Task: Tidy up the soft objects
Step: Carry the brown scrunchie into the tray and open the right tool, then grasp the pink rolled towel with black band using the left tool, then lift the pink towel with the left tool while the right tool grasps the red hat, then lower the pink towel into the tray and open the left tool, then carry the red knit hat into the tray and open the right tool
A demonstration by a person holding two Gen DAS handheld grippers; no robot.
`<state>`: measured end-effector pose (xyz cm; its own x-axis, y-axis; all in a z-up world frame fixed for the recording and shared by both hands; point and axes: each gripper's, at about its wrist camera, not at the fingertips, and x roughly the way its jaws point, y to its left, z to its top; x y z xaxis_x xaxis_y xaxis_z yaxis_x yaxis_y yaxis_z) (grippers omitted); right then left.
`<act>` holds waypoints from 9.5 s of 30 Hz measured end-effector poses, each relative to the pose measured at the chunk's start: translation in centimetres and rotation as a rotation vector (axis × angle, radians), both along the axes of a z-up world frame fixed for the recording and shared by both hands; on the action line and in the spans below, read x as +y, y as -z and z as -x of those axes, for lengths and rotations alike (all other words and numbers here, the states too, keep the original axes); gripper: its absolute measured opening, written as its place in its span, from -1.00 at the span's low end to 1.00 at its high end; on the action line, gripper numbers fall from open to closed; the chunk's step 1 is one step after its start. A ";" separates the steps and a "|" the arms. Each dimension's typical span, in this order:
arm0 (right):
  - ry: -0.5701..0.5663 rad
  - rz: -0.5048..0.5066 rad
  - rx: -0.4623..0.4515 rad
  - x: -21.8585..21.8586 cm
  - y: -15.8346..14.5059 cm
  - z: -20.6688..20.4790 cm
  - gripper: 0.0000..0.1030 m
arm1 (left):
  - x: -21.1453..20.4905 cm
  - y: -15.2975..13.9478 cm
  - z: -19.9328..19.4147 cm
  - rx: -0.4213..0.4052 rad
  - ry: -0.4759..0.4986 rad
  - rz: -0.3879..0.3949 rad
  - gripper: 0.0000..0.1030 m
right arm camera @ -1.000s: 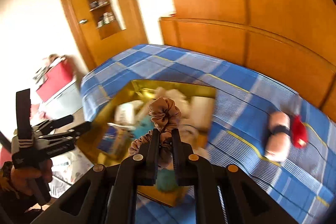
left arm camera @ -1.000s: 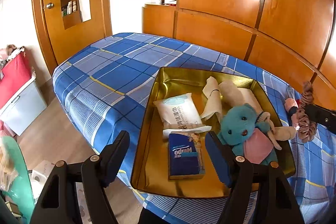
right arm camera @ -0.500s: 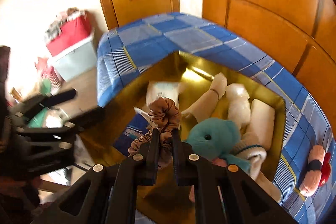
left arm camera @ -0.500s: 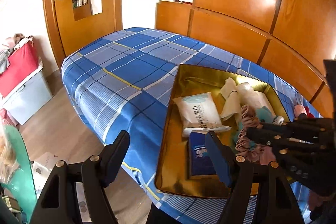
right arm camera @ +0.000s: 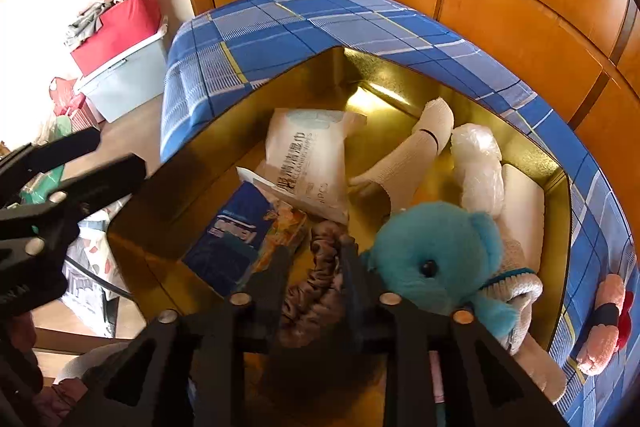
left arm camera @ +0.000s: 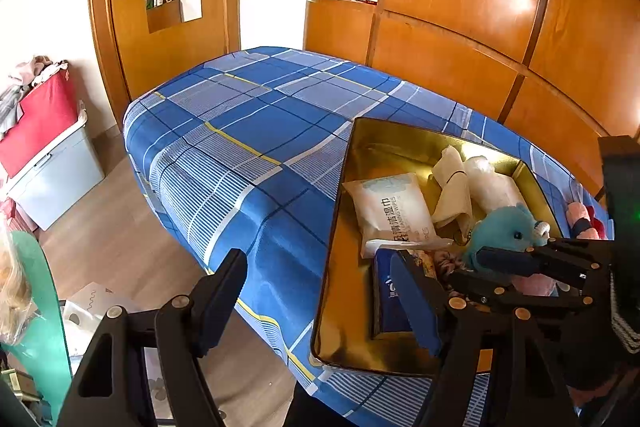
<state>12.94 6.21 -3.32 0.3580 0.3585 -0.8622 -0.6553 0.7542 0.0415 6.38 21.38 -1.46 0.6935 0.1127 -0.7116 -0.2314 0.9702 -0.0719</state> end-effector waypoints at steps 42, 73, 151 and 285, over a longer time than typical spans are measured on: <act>0.560 -0.190 -0.241 -24.4 -6.2 1.8 0.00 | -12.3 -4.8 -1.8 -0.074 0.330 -0.128 0.48; 1.034 -0.295 -0.129 -42.1 -2.0 3.6 0.00 | -40.7 3.9 -18.6 0.270 0.684 -0.036 0.48; 0.710 -0.125 0.029 -34.7 3.6 2.5 -0.33 | -22.5 -3.7 -2.8 0.011 0.612 0.034 -0.20; 0.333 -0.026 -0.007 -8.9 -1.7 -6.0 -0.35 | -2.2 -1.5 -0.7 -0.031 0.050 0.052 0.26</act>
<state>18.91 -2.73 -1.60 0.4651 0.2429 -0.8513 -0.3734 0.9257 0.0601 7.13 19.13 0.03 0.7194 0.0414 -0.6934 -0.1800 0.9752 -0.1285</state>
